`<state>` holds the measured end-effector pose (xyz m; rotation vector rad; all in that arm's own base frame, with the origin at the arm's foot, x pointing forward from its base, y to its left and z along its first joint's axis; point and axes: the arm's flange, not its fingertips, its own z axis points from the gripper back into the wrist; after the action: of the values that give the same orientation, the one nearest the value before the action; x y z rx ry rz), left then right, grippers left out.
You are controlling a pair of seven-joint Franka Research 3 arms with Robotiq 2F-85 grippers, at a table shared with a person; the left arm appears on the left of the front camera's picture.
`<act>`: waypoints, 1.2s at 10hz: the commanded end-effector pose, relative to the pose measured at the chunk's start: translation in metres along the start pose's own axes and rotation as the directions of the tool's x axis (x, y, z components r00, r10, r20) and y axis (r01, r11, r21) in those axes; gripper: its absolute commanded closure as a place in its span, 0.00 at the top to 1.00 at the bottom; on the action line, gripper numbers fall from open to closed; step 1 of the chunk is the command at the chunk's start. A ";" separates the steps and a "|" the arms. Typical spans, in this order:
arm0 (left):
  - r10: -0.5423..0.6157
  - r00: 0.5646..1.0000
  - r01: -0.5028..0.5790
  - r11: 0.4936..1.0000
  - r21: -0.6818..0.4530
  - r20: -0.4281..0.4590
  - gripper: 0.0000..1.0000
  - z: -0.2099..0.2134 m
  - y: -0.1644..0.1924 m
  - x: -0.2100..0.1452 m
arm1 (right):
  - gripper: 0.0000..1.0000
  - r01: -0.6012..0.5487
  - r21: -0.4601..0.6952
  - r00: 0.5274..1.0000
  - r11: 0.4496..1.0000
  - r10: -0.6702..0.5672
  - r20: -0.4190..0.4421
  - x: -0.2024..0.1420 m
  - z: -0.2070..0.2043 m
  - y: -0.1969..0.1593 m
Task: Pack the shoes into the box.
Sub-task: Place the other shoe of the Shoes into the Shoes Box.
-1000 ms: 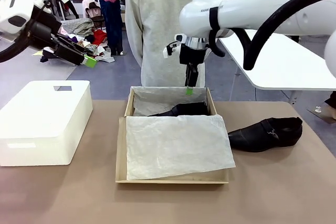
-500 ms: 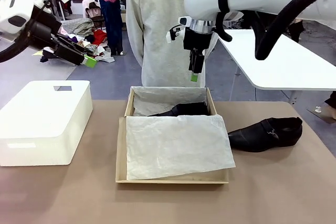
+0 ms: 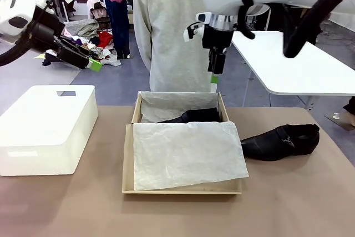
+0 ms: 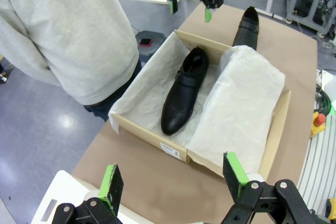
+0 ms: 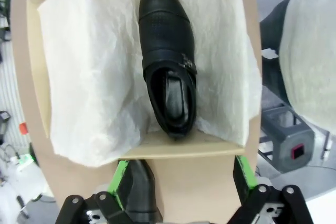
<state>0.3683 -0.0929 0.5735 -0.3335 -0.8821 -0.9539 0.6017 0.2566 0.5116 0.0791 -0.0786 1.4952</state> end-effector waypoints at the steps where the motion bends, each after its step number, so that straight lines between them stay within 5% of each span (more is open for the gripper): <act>1: -0.007 1.000 0.007 1.000 -0.012 0.012 1.00 -0.001 0.001 -0.001 | 1.00 -0.036 -0.040 0.998 0.999 0.038 0.041 -0.050 0.017 0.027; 7: -0.007 1.000 0.007 1.000 -0.012 0.012 1.00 -0.001 0.001 -0.001 | 1.00 -0.009 -0.127 1.000 0.992 0.009 0.000 -0.181 0.022 0.065; 12: -0.007 1.000 0.007 1.000 -0.012 0.012 1.00 -0.001 0.001 -0.001 | 1.00 0.007 -0.097 1.000 0.995 -0.006 0.015 -0.221 -0.003 0.073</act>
<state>0.3682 -0.0928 0.5737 -0.3326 -0.8822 -0.9539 0.5140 0.0439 0.4899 -0.0116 -0.1144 1.4516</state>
